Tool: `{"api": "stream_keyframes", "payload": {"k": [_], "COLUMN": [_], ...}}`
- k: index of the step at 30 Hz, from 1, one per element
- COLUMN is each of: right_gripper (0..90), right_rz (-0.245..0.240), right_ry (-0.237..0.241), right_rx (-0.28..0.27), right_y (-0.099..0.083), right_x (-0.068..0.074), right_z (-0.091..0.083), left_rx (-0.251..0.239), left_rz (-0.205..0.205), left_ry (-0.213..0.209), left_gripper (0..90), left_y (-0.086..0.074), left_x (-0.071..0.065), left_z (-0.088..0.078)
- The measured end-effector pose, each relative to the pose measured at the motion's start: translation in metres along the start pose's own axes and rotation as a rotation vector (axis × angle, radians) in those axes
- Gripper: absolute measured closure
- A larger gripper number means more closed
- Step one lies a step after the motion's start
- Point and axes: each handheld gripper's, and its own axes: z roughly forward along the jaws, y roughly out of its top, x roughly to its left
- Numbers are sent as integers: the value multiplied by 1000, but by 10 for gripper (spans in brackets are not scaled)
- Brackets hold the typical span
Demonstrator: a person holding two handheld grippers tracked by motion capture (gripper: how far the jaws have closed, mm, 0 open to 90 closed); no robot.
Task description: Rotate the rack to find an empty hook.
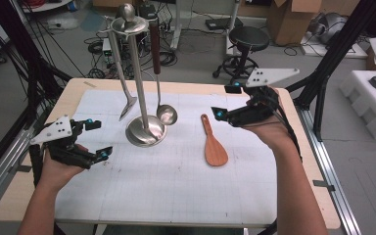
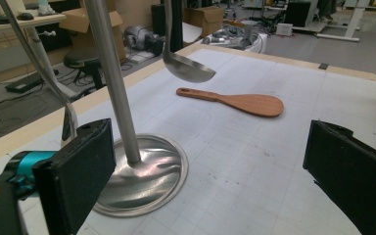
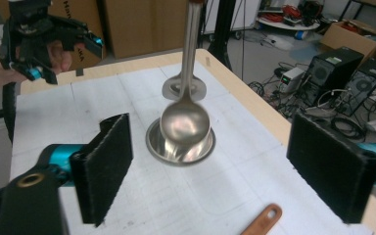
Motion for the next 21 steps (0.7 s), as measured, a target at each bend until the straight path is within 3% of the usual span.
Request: {"api": "stream_keyframes", "payload": {"k": [11,21], "right_gripper": [133,115], "right_rz": [59,107], "right_ry": [1,-8], "right_rx": [-38,-38], "right_y": [-61,-97], "right_x": [13,19], "right_z": [-7,-5], "left_rx": [7,-9], "left_rz": [1,-12], "left_ry": [-6,-1], "left_gripper": [58,58], "left_y": [-1,-1], "left_x": [1,2], "left_z": [4,1]}}
